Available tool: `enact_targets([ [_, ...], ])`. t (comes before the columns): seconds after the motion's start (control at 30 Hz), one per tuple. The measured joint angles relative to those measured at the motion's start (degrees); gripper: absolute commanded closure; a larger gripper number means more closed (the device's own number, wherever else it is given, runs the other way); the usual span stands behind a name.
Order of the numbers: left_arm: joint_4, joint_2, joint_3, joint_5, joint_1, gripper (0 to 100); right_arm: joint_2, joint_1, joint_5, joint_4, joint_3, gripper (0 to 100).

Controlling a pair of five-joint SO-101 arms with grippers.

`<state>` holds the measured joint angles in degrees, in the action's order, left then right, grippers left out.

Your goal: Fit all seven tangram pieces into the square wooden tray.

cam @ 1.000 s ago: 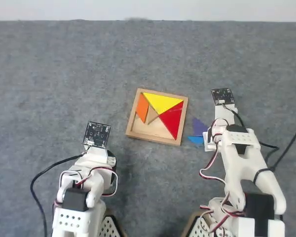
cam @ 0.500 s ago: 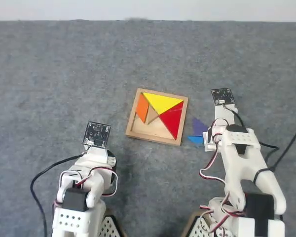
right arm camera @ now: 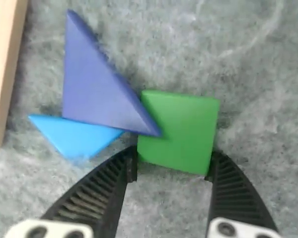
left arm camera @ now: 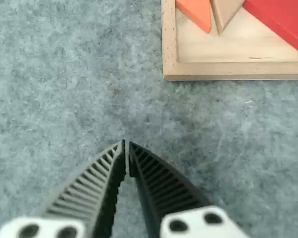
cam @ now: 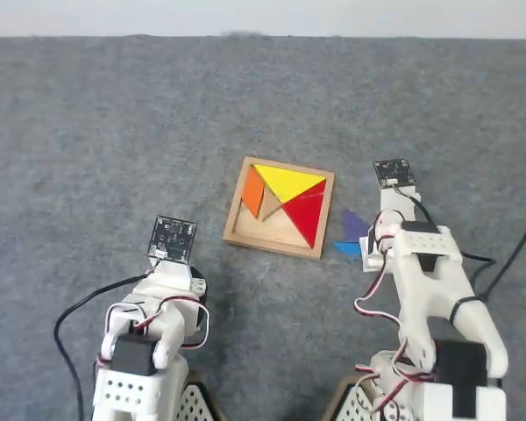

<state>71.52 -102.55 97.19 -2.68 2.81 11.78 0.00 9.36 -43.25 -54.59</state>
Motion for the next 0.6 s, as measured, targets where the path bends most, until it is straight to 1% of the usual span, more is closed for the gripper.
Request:
enact_targets([
  [0.3,0.0,0.0,0.0,0.0,0.0,99,-0.4,0.0,0.0,-0.3,0.4,77.8],
  [0.37,0.0,0.0,0.0,0.0,0.0,99,-0.1,1.0,0.0,-0.7,0.5,77.5],
  [0.5,0.0,0.0,0.0,0.0,0.0,99,5.4,5.9,0.9,-5.1,0.4,77.5],
  [0.6,0.0,0.0,0.0,0.0,0.0,99,11.3,6.2,3.0,-9.5,0.4,76.1],
])
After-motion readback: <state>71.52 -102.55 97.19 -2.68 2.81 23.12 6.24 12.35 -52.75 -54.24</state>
